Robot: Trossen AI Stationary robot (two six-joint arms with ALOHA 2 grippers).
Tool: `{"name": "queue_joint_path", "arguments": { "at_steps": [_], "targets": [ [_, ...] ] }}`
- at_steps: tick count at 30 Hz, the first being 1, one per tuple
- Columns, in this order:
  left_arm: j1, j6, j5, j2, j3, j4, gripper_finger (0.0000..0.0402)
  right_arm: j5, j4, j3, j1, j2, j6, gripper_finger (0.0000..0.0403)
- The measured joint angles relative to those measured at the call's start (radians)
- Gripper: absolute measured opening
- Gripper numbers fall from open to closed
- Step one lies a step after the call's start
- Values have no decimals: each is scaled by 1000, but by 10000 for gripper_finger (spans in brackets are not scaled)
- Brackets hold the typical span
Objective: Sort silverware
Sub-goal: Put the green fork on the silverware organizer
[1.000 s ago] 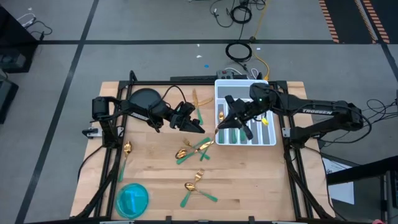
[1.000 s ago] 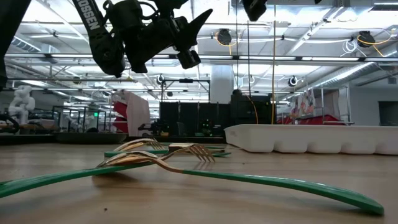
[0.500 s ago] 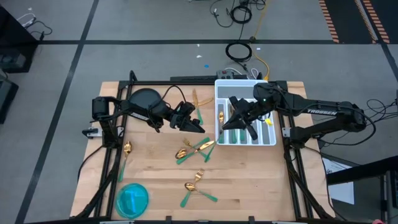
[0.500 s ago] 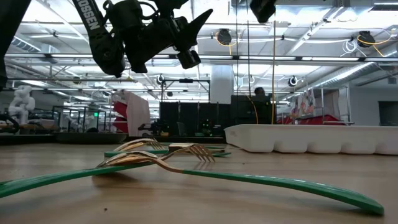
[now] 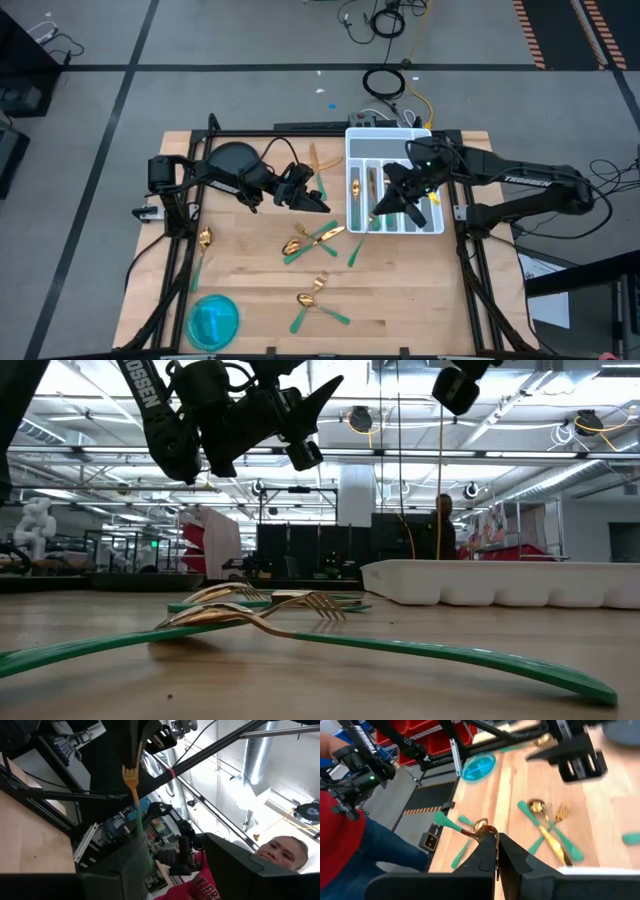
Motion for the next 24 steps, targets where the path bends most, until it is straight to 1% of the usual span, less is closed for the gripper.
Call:
{"name": "queue_joint_path", "arguments": {
  "at_steps": [5,11,17,19,24],
  "targets": [
    [0,21,-3,0,0,-4,202,13,-118,11,-19,-23,9,0],
    [0,24,-5,0,0,-7,202,59,-336,90,-32,-15,-13,0],
    [0,24,-6,0,0,-7,202,137,-583,185,-32,21,-47,0],
    [0,26,-6,0,0,-7,202,159,-629,208,-32,32,-60,0],
    [0,29,-7,0,0,-7,202,157,-653,242,-32,52,-104,0]
  ]
}}
